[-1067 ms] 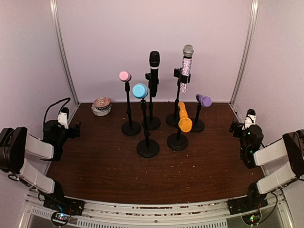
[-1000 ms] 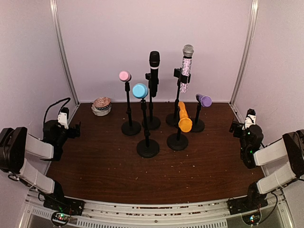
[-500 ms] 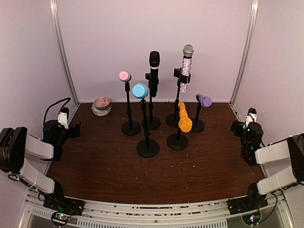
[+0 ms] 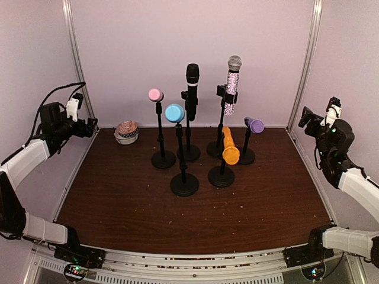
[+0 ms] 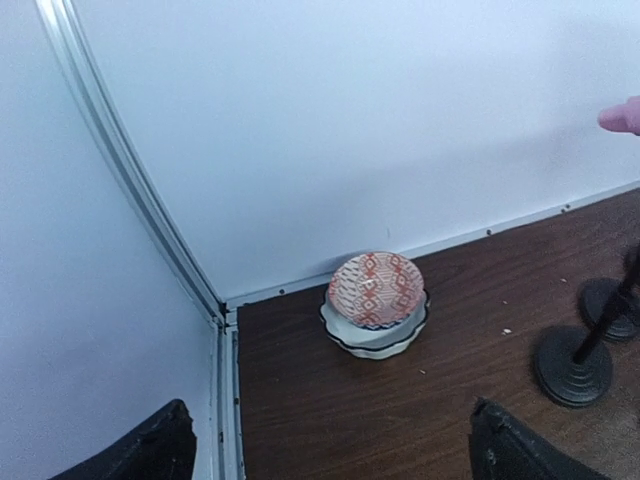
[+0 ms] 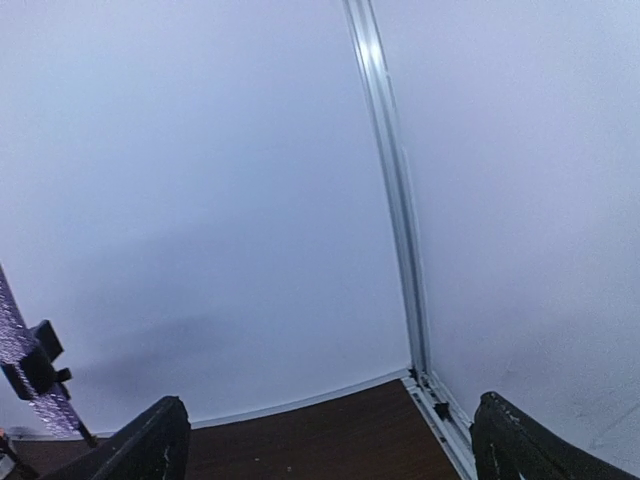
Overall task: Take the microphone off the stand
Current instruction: Pick up the microphone from the microphone stand.
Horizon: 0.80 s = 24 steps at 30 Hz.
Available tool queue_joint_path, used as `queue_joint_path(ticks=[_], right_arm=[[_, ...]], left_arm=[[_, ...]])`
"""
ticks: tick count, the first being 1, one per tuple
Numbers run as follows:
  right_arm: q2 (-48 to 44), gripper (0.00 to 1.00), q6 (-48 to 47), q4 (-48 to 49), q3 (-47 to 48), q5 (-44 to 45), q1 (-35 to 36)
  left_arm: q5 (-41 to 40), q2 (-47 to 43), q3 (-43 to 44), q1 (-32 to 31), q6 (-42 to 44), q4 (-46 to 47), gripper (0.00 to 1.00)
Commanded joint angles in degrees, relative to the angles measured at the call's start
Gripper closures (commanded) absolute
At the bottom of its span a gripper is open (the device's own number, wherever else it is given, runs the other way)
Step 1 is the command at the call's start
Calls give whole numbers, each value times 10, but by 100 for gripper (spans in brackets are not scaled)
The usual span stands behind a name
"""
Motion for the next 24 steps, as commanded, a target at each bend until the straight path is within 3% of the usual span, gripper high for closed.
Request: queue_joint_path(ticks=[1, 5, 11, 15, 21, 24], right_arm=[[8, 0, 42, -136, 122, -140, 25], [25, 0, -104, -188, 187, -39, 200], [64, 0, -214, -194, 207, 7, 354], [106, 0, -285, -189, 212, 53, 441], [160, 0, -356, -189, 246, 79, 534], [186, 0, -363, -181, 269, 71, 559]], left_arm=[[88, -22, 62, 3, 28, -207, 2], [156, -28, 86, -18, -9, -233, 2], [159, 17, 151, -108, -14, -273, 2], [175, 33, 186, -158, 11, -324, 2], [250, -4, 243, -162, 110, -462, 2], [278, -17, 210, -180, 97, -405, 5]])
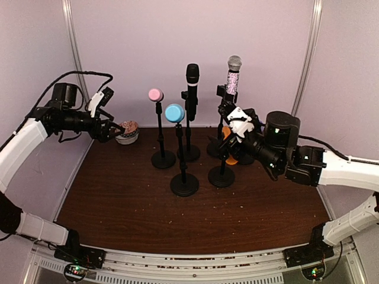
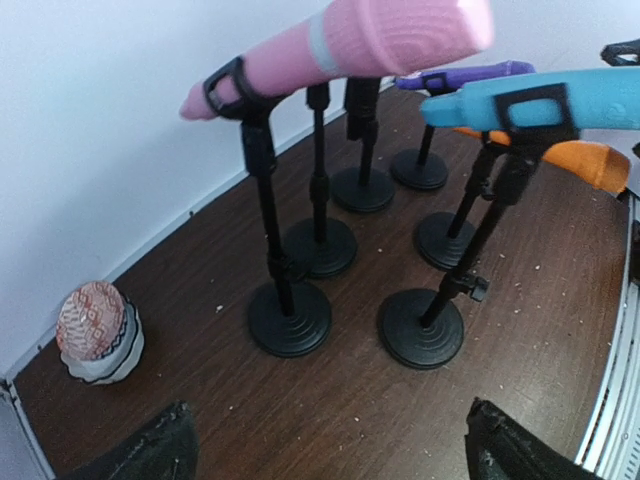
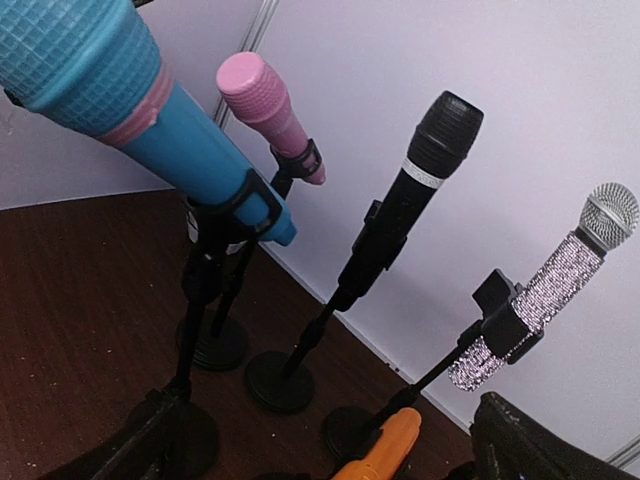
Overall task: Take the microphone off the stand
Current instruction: Pick up the microphone from the microphone stand.
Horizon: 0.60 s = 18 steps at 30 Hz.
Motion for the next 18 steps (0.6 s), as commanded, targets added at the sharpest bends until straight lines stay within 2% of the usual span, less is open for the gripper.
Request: queue_joint_path(ticks=[1, 5, 8, 12, 18], right_arm=[[26, 0, -47, 14, 55, 18, 39], [66, 0, -66, 24, 99, 17, 68], [93, 0, -91, 43, 123, 19, 88], [128, 0, -106, 74, 147, 19, 101], [184, 4, -130, 118, 187, 43, 112]], left_arm=[[63, -35, -31, -29, 12, 47, 7], [35, -49, -113, -89, -52, 206, 14], [-6, -46, -142, -122, -112, 316, 16], [-39, -22, -128, -160, -121, 354, 16], [-49, 0, -150, -183, -135, 404, 19]])
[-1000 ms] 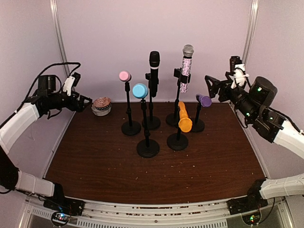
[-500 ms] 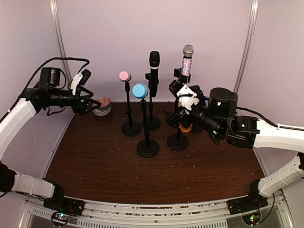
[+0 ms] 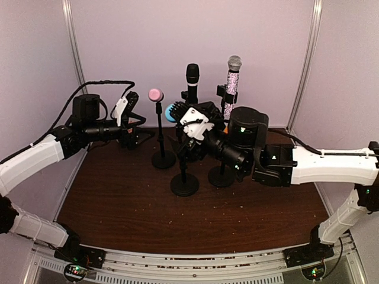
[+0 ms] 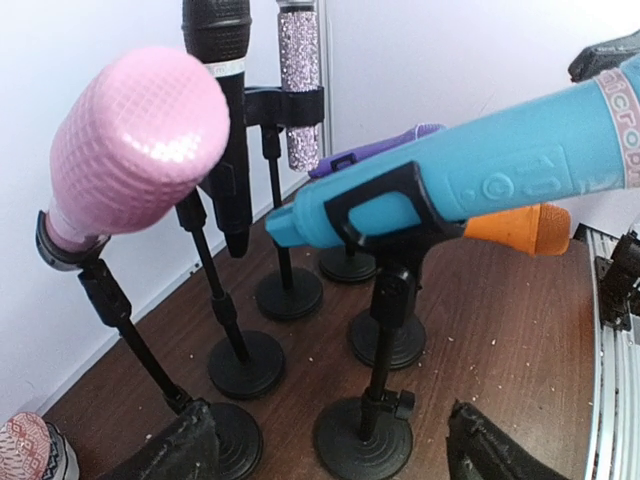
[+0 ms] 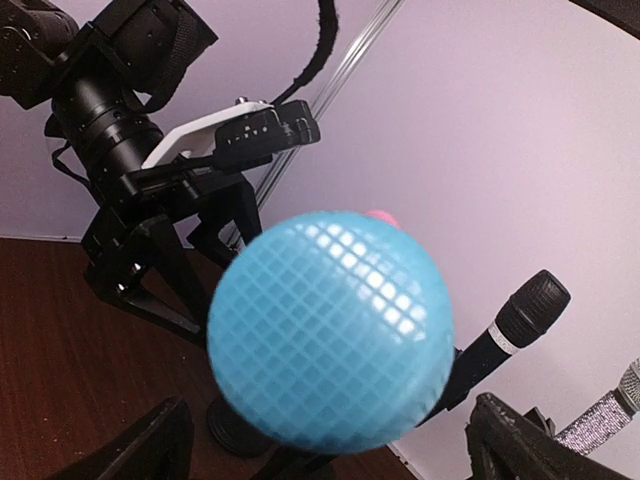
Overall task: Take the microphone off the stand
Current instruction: Pick up the microphone from the microphone stand.
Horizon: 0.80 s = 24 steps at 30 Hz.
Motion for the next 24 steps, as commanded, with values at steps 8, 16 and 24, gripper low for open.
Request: queue_joint_path(ticks=[8, 16, 24], right_arm=[[77, 26, -42, 121, 76, 71, 10], [82, 62, -50, 150, 72, 73, 13], [78, 74, -45, 165, 54, 69, 19]], left_arm=[[-27, 29, -56, -23, -60, 174, 27], [-41, 85, -15, -49, -64, 188, 29], [-18, 126, 9, -87, -73, 209, 34]])
